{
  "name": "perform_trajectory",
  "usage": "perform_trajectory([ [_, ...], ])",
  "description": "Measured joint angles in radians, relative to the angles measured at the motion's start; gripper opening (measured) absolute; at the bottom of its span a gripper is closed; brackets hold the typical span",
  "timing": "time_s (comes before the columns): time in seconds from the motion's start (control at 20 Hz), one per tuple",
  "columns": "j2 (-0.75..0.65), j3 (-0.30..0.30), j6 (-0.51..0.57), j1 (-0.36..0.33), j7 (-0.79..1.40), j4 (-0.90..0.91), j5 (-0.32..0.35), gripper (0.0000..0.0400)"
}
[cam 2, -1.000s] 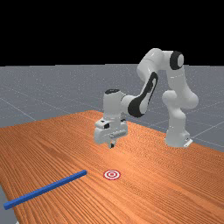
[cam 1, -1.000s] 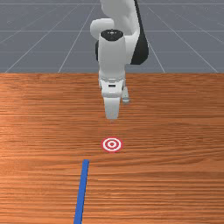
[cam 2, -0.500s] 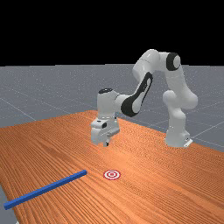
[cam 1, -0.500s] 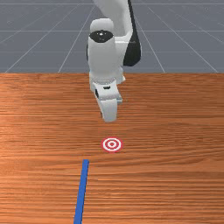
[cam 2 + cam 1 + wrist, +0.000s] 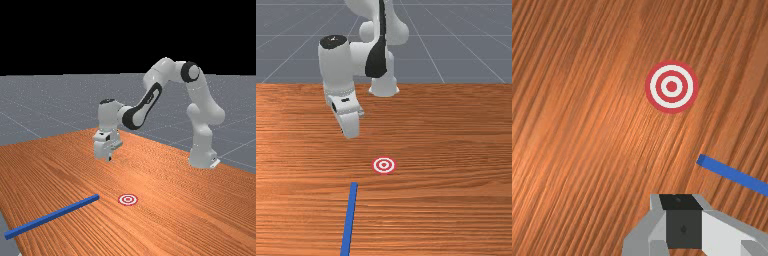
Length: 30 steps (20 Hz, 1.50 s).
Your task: Pull the pivot to the target area
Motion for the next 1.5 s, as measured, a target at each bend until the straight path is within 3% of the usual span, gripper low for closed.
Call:
perform_trajectory([
  [0.15,0.016,0.009,-0.010,-0.008,-0.047,0.025,-0.006,0.0000],
  [0.25,0.033,0.035,-0.022,-0.035,-0.204,0.052,-0.021,0.0000],
  [0.3,0.037,0.022,-0.024,-0.034,-0.153,0.060,-0.013,0.0000],
  [0.4,0.057,0.057,-0.040,-0.094,-0.416,0.091,-0.035,0.0000],
  [0.65,0.091,0.023,-0.062,-0.137,-0.378,0.150,-0.016,0.0000],
  [0.7,0.105,0.049,-0.072,-0.161,-0.523,0.173,-0.036,0.0000],
  [0.85,0.137,0.076,-0.094,-0.177,-0.656,0.224,-0.056,0.0000],
  [1.05,0.166,0.068,-0.077,-0.169,-0.603,0.239,-0.053,0.0000],
  [1.15,0.185,0.122,-0.083,-0.210,-0.880,0.253,-0.095,0.0000],
  [1.2,0.191,0.109,-0.085,-0.199,-0.813,0.264,-0.087,0.0000],
  [1.35,0.225,0.133,-0.111,-0.210,-0.936,0.320,-0.109,0.0000],
  [1.5,0.238,0.126,-0.115,-0.202,-0.895,0.341,-0.104,0.0000],
])
